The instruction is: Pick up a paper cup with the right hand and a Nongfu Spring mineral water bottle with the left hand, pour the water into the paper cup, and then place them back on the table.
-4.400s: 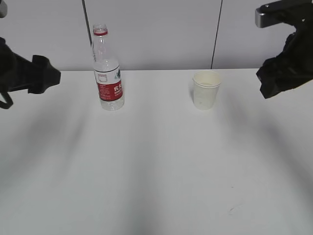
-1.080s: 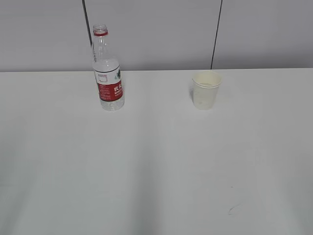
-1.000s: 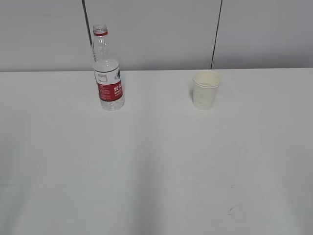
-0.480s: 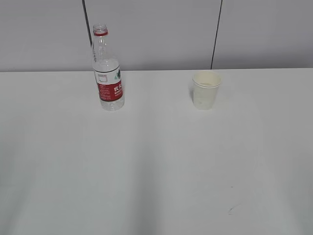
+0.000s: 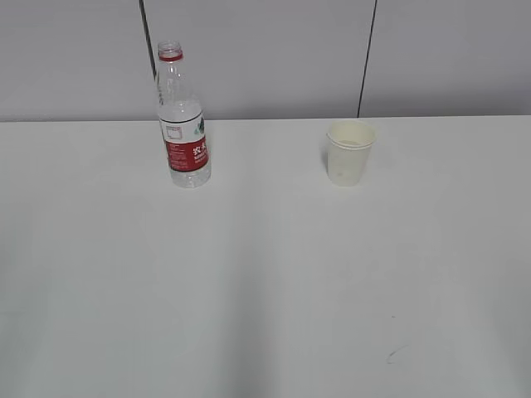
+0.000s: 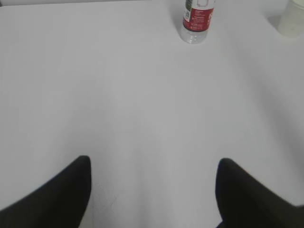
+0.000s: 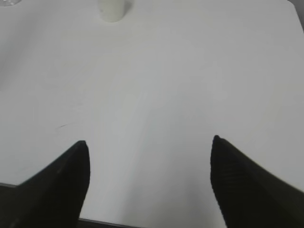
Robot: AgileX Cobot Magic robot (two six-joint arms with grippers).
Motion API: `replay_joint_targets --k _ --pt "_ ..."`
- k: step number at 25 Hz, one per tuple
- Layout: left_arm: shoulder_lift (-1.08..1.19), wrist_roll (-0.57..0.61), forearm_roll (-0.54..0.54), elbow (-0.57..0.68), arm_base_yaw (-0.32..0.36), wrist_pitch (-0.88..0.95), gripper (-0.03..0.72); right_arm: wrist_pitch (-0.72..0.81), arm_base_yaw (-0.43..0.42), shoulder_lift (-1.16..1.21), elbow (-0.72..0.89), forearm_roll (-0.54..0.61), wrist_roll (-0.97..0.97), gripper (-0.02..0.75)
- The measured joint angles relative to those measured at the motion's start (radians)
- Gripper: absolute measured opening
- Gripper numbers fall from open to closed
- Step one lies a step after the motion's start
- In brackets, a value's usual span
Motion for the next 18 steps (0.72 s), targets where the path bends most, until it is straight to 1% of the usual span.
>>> replay_joint_targets --k 2,6,18 --pt "-0.022 0.000 0.000 0.000 0.028 0.001 0.484 0.000 -0.045 0.000 0.000 0.000 0.000 0.585" --pt "-0.072 0.000 0.000 0.000 0.069 0.001 0.477 0.000 -0.092 0.000 0.000 0.000 0.000 0.585" --pt "-0.096 0.000 0.000 0.000 0.077 0.003 0.474 -0.002 -0.104 0.000 0.000 0.000 0.002 0.585"
